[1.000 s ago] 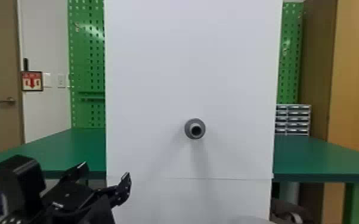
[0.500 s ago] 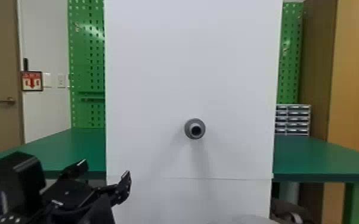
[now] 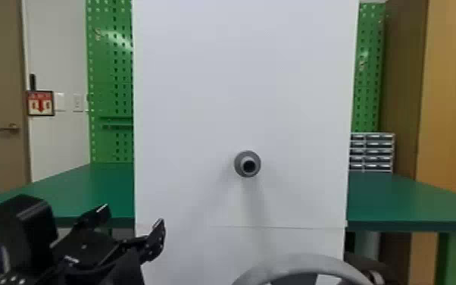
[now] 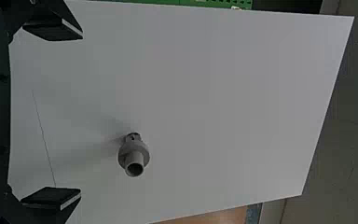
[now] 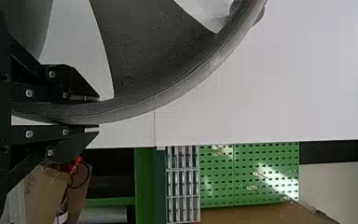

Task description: Hold the wheel and insert it

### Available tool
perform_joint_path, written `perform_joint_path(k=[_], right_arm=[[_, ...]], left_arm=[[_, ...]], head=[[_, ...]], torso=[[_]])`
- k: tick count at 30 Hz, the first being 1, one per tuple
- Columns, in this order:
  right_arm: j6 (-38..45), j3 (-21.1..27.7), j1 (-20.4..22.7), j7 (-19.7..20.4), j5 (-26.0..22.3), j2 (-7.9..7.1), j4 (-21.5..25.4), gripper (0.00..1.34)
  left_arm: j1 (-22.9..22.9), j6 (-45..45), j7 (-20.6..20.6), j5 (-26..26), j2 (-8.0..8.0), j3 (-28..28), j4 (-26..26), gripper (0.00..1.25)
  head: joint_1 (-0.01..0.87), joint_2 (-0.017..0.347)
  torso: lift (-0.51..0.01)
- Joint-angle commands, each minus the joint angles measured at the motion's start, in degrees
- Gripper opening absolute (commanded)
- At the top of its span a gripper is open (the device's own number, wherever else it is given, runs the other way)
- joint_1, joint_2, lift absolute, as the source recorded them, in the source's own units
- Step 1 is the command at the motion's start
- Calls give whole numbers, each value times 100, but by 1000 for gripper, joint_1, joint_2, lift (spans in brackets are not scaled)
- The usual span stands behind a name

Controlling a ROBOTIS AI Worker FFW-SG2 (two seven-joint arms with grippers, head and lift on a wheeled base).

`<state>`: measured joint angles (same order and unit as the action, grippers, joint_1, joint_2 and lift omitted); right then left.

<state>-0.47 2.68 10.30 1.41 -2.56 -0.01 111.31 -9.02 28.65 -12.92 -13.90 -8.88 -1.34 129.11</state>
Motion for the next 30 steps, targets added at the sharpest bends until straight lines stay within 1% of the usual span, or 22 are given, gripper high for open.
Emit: perform_joint_path(k=[1,5,12,15,20,24,30], right_arm=[[451,-84,-63,0,10,-43,269,276],[847,-137,-116,0,10,-78,515,276],[1444,-128,-213,0,19,-78,937,276],[1655,-154,-283,0,27,-122,1077,276],[1954,-207,-371,0,27,-166,1253,276],[2121,-207,-459,0,19,-157,1359,276],[2429,-233,-644,0,-25,-183,1491,276]], left_arm=[[5,0,0,2,0,2,0,1147],[5,0,0,11,0,2,0,1147],[-4,0,0,11,0,-7,0,1147],[-12,0,0,11,0,-7,-9,1147],[-12,0,0,11,0,-16,-9,1147],[-21,0,0,11,0,-16,-9,1147],[-21,0,0,19,0,-33,-17,1147]], head=[[97,15],[97,15],[97,15],[97,15],[97,15],[97,15],[97,15]], torso=[[-442],[-442],[-442],[-442],[-442],[-442],[-442]])
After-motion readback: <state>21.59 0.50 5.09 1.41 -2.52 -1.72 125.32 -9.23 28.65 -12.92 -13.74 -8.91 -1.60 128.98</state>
